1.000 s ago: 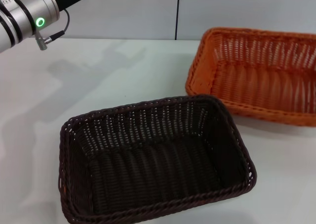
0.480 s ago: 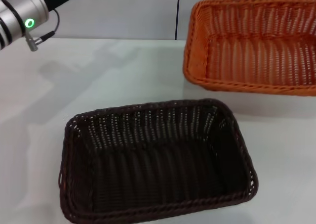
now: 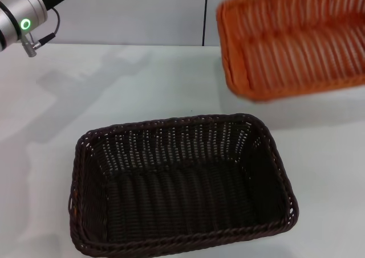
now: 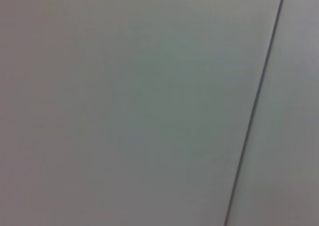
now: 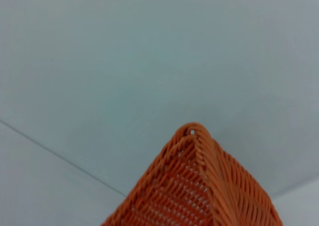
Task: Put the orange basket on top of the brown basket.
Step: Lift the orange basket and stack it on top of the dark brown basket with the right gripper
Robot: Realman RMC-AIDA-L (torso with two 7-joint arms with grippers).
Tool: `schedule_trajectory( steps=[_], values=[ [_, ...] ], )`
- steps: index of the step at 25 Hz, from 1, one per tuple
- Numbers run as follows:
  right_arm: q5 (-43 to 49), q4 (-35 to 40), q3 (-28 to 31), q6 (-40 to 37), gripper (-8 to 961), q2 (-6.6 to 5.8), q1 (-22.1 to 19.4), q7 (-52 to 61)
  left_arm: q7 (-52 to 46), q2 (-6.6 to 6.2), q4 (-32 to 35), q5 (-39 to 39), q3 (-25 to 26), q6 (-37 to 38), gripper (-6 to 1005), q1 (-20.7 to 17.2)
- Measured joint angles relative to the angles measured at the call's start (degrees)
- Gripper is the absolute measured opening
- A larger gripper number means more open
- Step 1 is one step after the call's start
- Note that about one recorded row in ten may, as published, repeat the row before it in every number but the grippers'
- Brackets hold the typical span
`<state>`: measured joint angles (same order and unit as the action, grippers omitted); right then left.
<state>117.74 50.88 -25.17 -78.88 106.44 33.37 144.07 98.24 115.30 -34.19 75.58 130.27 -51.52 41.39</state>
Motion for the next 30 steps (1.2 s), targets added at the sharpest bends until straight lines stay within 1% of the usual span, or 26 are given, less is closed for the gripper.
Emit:
schedule_trajectory(
  steps=[6,8,9,10,11,13,14,15,19,20,22,23,27,29,30],
  values=[
    [-8.33,0.81,0.08,-1.27,279,-0.01,-1.43,-2.03,0.23,0.07,0.00,0.01,0.85,0.90,829,0.36],
    [-11.54,0.83,-0.15,-2.70,279,0.24,-1.84,-2.47,0.26,0.13,0.00,0.02,0.86,1.23,829,0.46],
    [-14.11,1.10,-0.22,-4.74,279,1.22,-1.97,-3.00,0.32,0.27,0.03,0.09,0.86,1.88,829,0.75],
    [-14.11,1.10,-0.22,-4.74,279,1.22,-1.97,-3.00,0.32,0.27,0.03,0.09,0.86,1.88,829,0.75],
    [-15.42,1.37,-0.27,-5.78,278,2.02,-2.03,-3.33,0.37,0.30,0.17,0.13,0.83,2.43,829,1.12],
    [-18.49,2.34,-0.26,-7.30,278,4.38,-2.24,-4.25,0.37,0.30,0.17,0.13,0.83,2.43,829,1.12],
    [-20.15,3.25,-0.37,-8.49,278,6.77,-2.35,-5.23,0.40,0.30,0.28,0.18,0.75,2.76,829,1.36],
    [-20.15,3.25,-0.37,-8.49,278,6.77,-2.35,-5.23,0.40,0.30,0.28,0.18,0.75,2.76,829,1.36],
    [-21.04,4.07,-2.69,-10.21,278,10.84,-2.37,-7.64,0.43,0.39,0.16,0.36,0.41,3.94,829,1.99],
    [-21.25,3.96,-4.06,-10.30,278,11.43,-2.42,-8.24,0.43,0.39,0.16,0.36,0.41,3.94,829,1.99],
    [-22.37,2.89,-7.53,-10.36,278,12.22,-2.74,-9.37,0.45,0.42,0.14,0.37,0.38,4.46,829,2.20],
    [-23.73,1.61,-9.91,-10.24,278,12.38,-3.09,-10.18,0.45,0.42,0.14,0.37,0.38,4.46,829,2.20],
    [-30.34,-5.34,-18.33,-9.61,278,12.55,-3.76,-14.72,0.45,0.40,0.37,0.37,0.29,4.79,829,2.84],
    [-31.08,-8.31,-21.05,-9.80,278,12.53,-3.95,-16.59,0.43,0.21,0.59,0.91,0.15,5.13,829,3.20],
    [-31.08,-8.31,-21.05,-9.80,278,12.53,-3.95,-16.59,0.42,0.15,0.64,1.10,-0.06,5.21,829,3.34]
  ],
)
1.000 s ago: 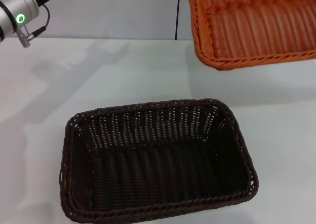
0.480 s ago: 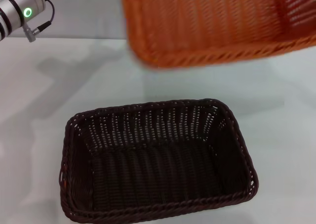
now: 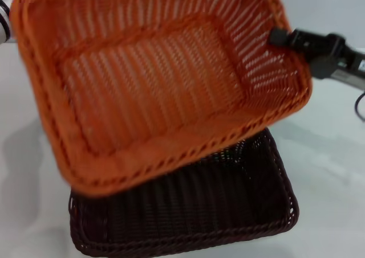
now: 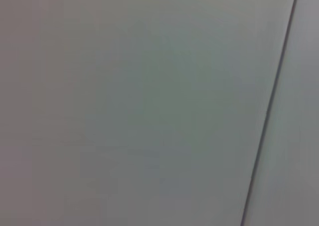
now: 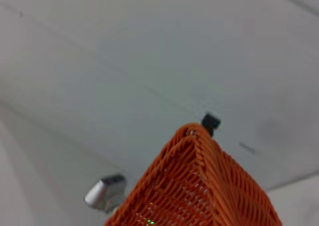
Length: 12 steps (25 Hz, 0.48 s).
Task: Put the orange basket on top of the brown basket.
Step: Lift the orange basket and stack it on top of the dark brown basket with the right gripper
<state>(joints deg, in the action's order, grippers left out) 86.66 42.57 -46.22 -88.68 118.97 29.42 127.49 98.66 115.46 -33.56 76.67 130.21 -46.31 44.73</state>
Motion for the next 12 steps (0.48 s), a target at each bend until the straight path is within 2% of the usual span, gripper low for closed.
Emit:
schedule_trajectory(
  steps=[7,12],
  values=[
    [-0.43,-2.53,-5.72,-1.35,278,0.13,-2.85,-0.62,-0.03,-0.24,0.44,0.51,-1.45,1.26,829,0.53],
    [-0.40,-3.14,-6.79,-3.84,279,-0.14,-6.26,-0.71,-0.02,-0.31,1.24,0.61,-2.02,1.79,829,1.12]
  ],
)
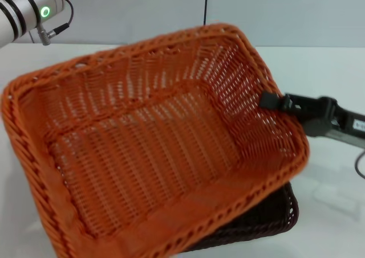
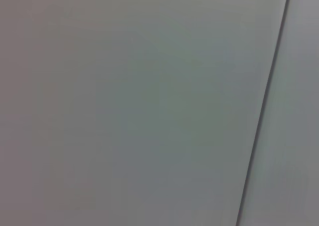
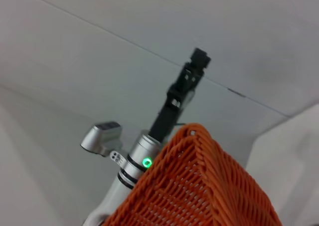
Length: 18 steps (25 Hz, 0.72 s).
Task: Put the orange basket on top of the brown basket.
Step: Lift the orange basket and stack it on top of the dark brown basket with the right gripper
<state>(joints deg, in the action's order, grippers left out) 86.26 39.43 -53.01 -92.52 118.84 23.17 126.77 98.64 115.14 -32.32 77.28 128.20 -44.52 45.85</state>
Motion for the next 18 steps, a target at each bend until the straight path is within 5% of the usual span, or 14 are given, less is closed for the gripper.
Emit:
schedule_trajectory(
  steps=[7,13,18],
  values=[
    [3.17,-0.42,0.63,-0.36,285,-1.63,-3.23,2.86,0.02,0.27,0.22,0.00,-0.63,0.22,829,0.77],
    [3.99,-0.50,0.65,-0.36,303,-1.84,-3.29,3.16,0.04,0.69,0.23,-0.01,-1.07,0.43,829,1.30],
    [4.00,-0.88,1.06,-0.46,449,-2.84,-3.34,3.50,0.12,1.14,0.22,-0.03,-1.14,0.49,829,1.35]
  ],
)
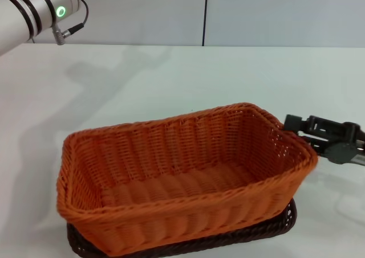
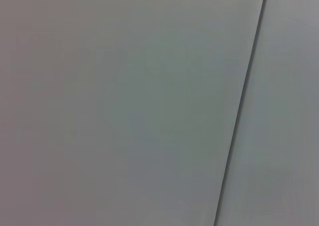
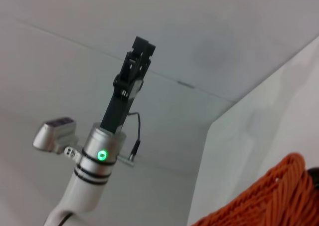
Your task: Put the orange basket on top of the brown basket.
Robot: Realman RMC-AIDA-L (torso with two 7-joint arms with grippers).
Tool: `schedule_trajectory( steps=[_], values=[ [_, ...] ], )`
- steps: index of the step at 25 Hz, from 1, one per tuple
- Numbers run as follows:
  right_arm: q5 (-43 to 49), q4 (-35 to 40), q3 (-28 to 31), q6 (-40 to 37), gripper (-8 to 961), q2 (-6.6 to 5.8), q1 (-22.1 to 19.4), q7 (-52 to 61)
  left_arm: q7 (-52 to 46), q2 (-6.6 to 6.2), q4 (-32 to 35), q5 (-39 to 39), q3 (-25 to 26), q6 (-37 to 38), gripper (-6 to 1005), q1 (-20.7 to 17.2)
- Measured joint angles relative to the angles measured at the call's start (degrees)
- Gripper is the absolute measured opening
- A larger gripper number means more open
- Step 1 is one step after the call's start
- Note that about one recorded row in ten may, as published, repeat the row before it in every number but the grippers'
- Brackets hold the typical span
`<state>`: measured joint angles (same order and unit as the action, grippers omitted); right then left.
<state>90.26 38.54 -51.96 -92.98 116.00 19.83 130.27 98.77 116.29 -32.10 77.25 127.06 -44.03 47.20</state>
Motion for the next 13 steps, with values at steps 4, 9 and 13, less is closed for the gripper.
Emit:
schedule_trajectory(
  steps=[4,9,13],
  values=[
    [0.12,-0.22,4.33,-0.46,608,-1.14,-0.55,-0.52,0.02,0.26,-0.10,0.00,0.07,0.00,829,-0.02],
    [-0.30,-0.27,13.20,-1.34,694,-3.46,-1.43,-5.29,0.02,0.81,-0.78,-0.30,0.82,0.00,829,-0.41],
    [-0.45,-0.41,22.32,-1.67,693,-5.07,-0.64,-11.99,0.02,0.97,-1.13,-0.45,1.29,-0.01,829,-0.50]
  ],
)
